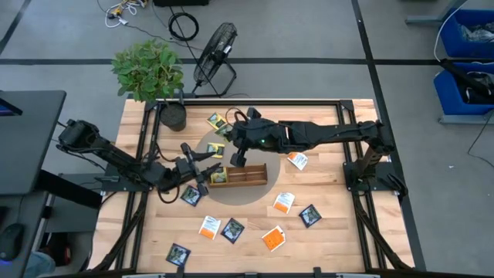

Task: Pick & Place Tea
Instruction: Put the right yellow tea bag into the left section of the wooden organizer

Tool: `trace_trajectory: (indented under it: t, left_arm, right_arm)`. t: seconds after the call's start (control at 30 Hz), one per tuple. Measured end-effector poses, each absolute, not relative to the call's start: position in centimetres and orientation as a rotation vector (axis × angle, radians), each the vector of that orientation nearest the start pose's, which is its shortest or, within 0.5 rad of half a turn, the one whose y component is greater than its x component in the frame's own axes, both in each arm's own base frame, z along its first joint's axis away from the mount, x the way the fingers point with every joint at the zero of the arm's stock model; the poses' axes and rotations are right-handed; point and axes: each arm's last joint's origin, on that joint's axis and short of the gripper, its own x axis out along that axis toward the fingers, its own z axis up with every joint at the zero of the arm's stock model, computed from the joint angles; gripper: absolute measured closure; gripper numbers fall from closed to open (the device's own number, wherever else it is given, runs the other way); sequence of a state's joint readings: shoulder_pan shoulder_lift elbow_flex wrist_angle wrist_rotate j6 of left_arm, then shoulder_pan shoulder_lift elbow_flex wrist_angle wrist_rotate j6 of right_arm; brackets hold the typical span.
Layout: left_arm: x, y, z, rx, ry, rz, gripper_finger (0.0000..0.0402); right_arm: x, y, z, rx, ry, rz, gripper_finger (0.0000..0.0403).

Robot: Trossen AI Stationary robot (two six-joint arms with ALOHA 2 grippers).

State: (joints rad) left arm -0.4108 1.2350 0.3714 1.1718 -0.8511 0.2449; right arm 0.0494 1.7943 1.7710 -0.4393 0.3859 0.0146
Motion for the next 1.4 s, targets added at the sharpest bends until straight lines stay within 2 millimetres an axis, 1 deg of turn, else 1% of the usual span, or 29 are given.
trace_trajectory:
  t: [0.27, 0.37, 0.53, 0.77, 0.9, 1.13, 1.27, 1.4]
  left_arm:
    - [21.0, -5.6, 24.2, -0.009, -0.300, 0.515, 0.0211]
    - [21.1, -5.3, 24.5, -0.020, -0.338, 0.489, 0.0211]
    - [21.2, -4.5, 25.0, -0.102, -0.418, 0.448, 0.0211]
    - [21.4, -3.9, 25.2, -0.142, -0.461, 0.378, 0.0211]
    - [21.7, -3.8, 26.0, -0.148, -0.486, 0.388, 0.0211]
    - [22.6, -4.0, 27.3, -0.139, -0.473, 0.392, 0.0211]
    - [23.0, -4.1, 27.5, -0.125, -0.438, 0.407, 0.0211]
    - [23.1, -4.0, 27.4, -0.091, -0.408, 0.463, 0.0211]
  right_arm:
    - [41.1, 1.7, 37.8, -0.074, 0.395, -0.319, 0.0401]
    - [41.3, 1.9, 38.1, -0.067, 0.358, -0.313, 0.0401]
    - [41.5, 2.0, 38.8, -0.061, 0.282, -0.300, 0.0401]
    - [41.6, 2.0, 38.9, -0.057, 0.266, -0.300, 0.0401]
    - [41.6, 2.0, 38.9, -0.057, 0.266, -0.300, 0.0401]
    - [41.6, 2.0, 38.9, -0.058, 0.267, -0.306, 0.0401]
    - [41.6, 2.0, 38.8, -0.059, 0.272, -0.307, 0.0401]
    - [41.6, 1.9, 38.8, -0.063, 0.278, -0.306, 0.0401]
